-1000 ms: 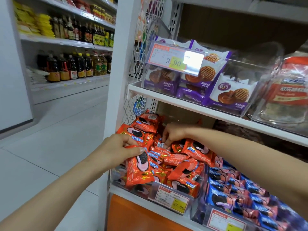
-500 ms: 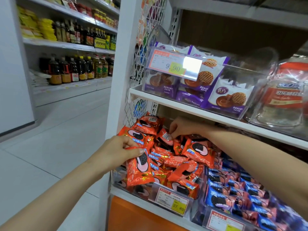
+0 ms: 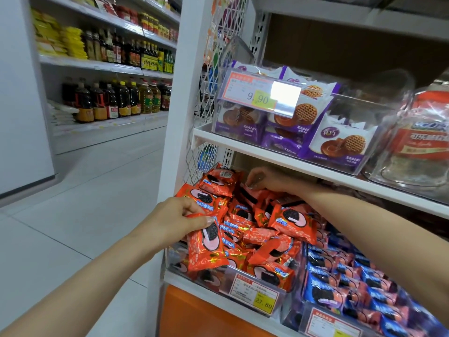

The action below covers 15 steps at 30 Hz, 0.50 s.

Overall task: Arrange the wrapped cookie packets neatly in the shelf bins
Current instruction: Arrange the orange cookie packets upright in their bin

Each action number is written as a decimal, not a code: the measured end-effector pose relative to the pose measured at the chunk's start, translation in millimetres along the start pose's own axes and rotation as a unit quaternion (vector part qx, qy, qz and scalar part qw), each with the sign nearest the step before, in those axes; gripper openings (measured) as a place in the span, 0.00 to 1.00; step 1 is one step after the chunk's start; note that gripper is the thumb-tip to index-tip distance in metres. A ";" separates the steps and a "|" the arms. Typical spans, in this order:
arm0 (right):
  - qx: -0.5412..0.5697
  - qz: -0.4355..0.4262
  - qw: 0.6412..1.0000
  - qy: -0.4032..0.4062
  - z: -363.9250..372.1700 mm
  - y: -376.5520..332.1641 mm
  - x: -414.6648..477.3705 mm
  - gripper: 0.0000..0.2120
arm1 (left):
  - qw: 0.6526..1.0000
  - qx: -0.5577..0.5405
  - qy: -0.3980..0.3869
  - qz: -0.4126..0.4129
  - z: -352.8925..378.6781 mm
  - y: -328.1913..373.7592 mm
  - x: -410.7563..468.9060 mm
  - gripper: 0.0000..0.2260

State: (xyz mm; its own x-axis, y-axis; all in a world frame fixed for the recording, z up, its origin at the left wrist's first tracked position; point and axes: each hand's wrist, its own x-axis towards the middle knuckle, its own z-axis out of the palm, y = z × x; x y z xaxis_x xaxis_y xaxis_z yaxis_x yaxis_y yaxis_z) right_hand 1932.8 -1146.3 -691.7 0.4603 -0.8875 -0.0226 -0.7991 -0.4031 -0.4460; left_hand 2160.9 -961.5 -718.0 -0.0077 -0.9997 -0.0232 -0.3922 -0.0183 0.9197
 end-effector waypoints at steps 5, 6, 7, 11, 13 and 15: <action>-0.095 0.017 0.995 -0.038 3.1 -8.6 -2.2 0.16 | 1.000 -0.005 0.004 0.003 -0.7 -1.2 0.9 0.07; -0.103 0.026 0.993 -0.052 1.9 -9.2 -2.1 0.18 | 1.000 -0.008 0.005 0.003 -0.9 -1.8 1.1 0.08; -0.114 0.028 0.991 -0.065 0.8 -10.3 -1.8 0.19 | 1.000 -0.010 0.006 0.003 -1.0 -2.2 1.3 0.08; -0.130 0.008 0.990 -0.049 7.4 -8.2 -0.9 0.18 | 1.000 -0.008 0.004 0.000 -0.9 -1.6 1.6 0.08; -0.124 -0.005 0.992 -0.025 11.3 -6.1 -0.8 0.13 | 1.000 -0.012 0.003 0.001 -0.5 -1.0 0.8 0.08; -0.108 -0.019 0.994 -0.014 8.5 -5.8 -1.7 0.12 | 1.000 -0.013 0.002 0.001 -0.7 -0.8 0.6 0.08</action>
State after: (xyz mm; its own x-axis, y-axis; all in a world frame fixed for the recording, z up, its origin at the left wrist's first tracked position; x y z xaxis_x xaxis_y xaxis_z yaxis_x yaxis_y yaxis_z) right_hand 1940.0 -1140.5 -696.7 0.4997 -0.8654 -0.0360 -0.8442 -0.4773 -0.2440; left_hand 2161.9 -962.1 -718.5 -0.0051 -0.9998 -0.0189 -0.3685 -0.0157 0.9295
